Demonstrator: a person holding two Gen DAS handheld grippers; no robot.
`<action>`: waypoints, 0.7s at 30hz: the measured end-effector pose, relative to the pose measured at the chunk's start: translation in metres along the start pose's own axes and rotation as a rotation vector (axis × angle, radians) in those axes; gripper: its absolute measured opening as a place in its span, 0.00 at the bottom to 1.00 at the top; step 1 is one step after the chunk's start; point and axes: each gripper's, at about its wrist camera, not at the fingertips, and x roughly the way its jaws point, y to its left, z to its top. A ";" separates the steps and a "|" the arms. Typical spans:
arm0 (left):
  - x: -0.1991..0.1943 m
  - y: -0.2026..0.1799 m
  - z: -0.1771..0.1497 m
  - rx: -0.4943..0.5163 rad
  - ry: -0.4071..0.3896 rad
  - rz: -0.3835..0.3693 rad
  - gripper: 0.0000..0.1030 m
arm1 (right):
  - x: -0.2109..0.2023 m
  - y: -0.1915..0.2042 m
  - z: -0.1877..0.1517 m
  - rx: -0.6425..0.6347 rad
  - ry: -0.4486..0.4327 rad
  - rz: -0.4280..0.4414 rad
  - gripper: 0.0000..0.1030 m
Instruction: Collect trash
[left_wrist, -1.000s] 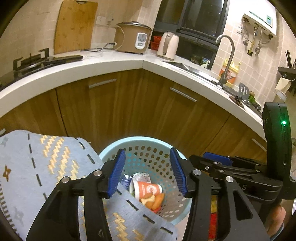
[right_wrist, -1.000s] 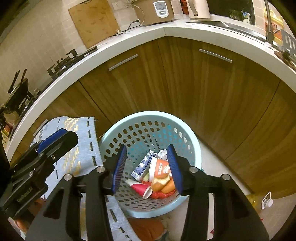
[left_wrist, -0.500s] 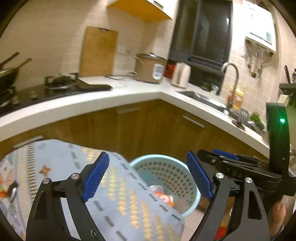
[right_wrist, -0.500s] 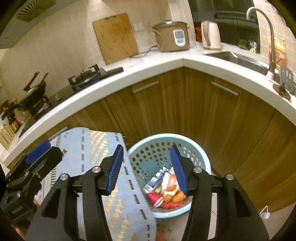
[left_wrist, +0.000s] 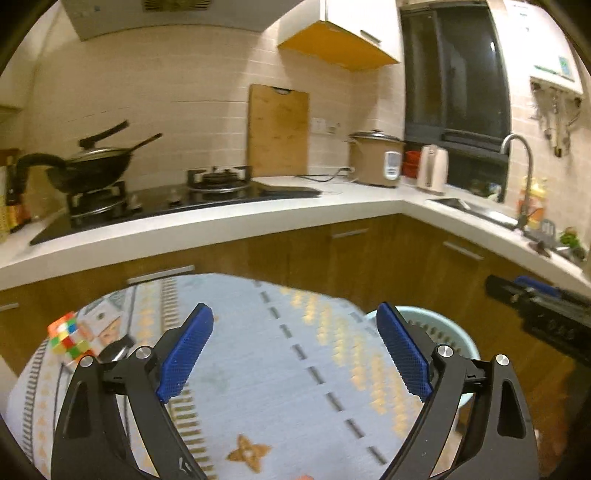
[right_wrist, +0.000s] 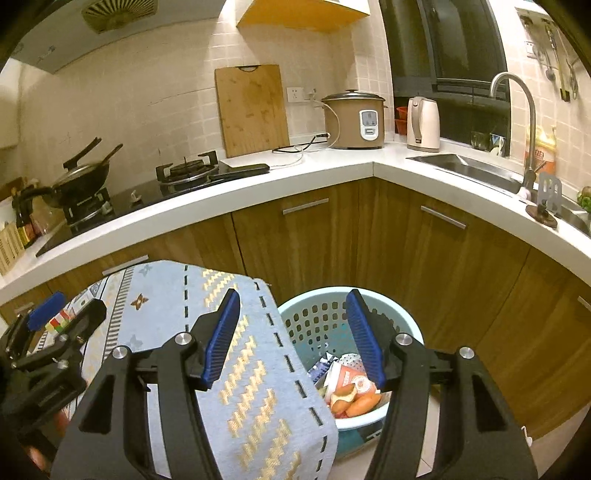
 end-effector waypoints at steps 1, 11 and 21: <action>0.000 0.003 -0.003 -0.003 -0.007 -0.001 0.85 | -0.002 0.002 0.000 -0.002 -0.010 0.001 0.54; 0.017 0.010 -0.025 0.019 -0.012 0.052 0.86 | -0.006 0.006 -0.014 -0.016 -0.028 -0.086 0.55; 0.009 0.005 -0.030 0.073 -0.036 0.102 0.89 | -0.006 0.010 -0.042 -0.012 -0.042 -0.059 0.55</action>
